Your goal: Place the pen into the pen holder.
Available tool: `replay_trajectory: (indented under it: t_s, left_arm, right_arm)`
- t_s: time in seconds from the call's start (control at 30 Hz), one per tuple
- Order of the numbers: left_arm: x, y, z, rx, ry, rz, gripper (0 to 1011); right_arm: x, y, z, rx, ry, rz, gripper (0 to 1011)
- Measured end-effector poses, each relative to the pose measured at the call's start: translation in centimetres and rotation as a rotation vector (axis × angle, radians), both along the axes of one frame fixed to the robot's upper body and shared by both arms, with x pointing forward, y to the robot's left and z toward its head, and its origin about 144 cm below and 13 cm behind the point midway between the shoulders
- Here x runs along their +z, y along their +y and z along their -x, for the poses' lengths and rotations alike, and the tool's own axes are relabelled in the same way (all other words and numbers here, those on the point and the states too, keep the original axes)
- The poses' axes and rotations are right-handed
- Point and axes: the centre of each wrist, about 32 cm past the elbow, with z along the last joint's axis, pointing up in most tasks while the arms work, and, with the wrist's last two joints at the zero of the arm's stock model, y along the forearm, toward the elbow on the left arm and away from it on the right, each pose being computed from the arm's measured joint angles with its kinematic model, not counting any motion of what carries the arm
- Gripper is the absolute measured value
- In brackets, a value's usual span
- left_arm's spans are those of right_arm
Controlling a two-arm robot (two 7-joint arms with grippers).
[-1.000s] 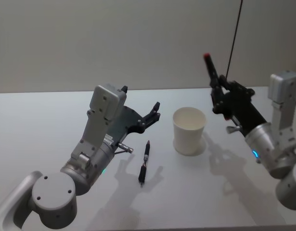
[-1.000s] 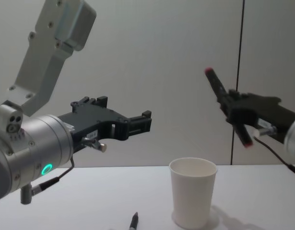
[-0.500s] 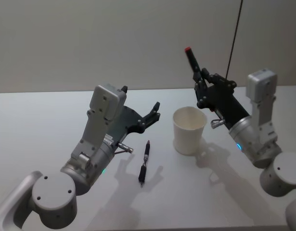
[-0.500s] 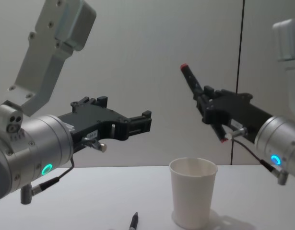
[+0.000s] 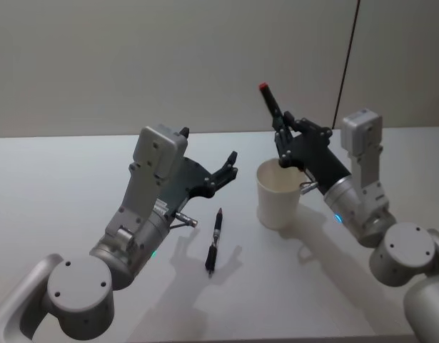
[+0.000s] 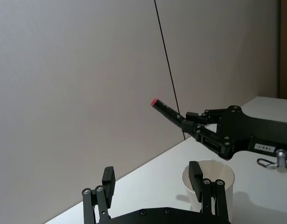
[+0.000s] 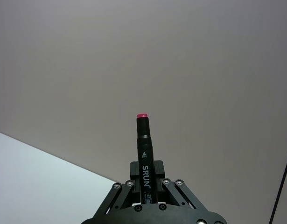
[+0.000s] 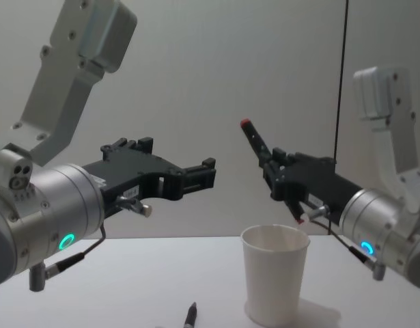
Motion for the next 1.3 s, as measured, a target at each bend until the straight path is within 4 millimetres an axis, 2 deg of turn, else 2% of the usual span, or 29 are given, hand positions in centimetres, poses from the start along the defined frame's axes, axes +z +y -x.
replay_trajectory:
  t_s: [0.4,0.47,0.77,0.8,0.87,0.93,1.0,1.03,1.07,1.1,1.13,1.17,1.3]
  left_arm:
    - [0.0,0.0,0.0,0.000,0.000,0.000,1004]
    - [0.0,0.0,0.0,0.000,0.000,0.000,1004]
    - [0.0,0.0,0.0,0.000,0.000,0.000,1004]
    - [0.0,0.0,0.0,0.000,0.000,0.000,1004]
    - [0.0,0.0,0.0,0.000,0.000,0.000,1004]
    - [0.0,0.0,0.0,0.000,0.000,0.000,1004]
    - [0.0,0.0,0.0,0.000,0.000,0.000,1004]
    - [0.0,0.0,0.0,0.000,0.000,0.000,1004]
    - [0.0,0.0,0.0,0.000,0.000,0.000,1004]
    - [0.0,0.0,0.0,0.000,0.000,0.000,1004]
    - [0.0,0.0,0.0,0.000,0.000,0.000,1004]
    - [0.0,0.0,0.0,0.000,0.000,0.000,1004]
    - [0.0,0.0,0.0,0.000,0.000,0.000,1004]
  right_arm:
    - [-1.5,0.6,-1.3,0.030,0.035,-0.010,172]
    - [-1.7,0.6,-1.4,0.036,0.037,-0.012,207]
    - [-2.2,0.8,-1.7,0.052,0.047,-0.021,468]
    - [-2.3,0.9,-1.7,0.055,0.048,-0.023,527]
    - [-2.3,0.9,-1.8,0.057,0.048,-0.025,565]
    - [-2.3,0.9,-1.8,0.060,0.048,-0.028,652]
    - [-2.4,0.9,-1.8,0.062,0.048,-0.030,692]
    - [-2.4,0.9,-1.8,0.063,0.048,-0.032,751]
    - [-2.4,0.9,-1.8,0.063,0.048,-0.033,751]
    - [-2.4,0.9,-1.7,0.064,0.048,-0.036,805]
    - [-2.4,0.9,-1.7,0.064,0.047,-0.038,815]
    - [-2.3,0.9,-1.7,0.064,0.046,-0.042,879]
    - [-2.1,0.8,-1.5,0.061,0.045,-0.054,941]
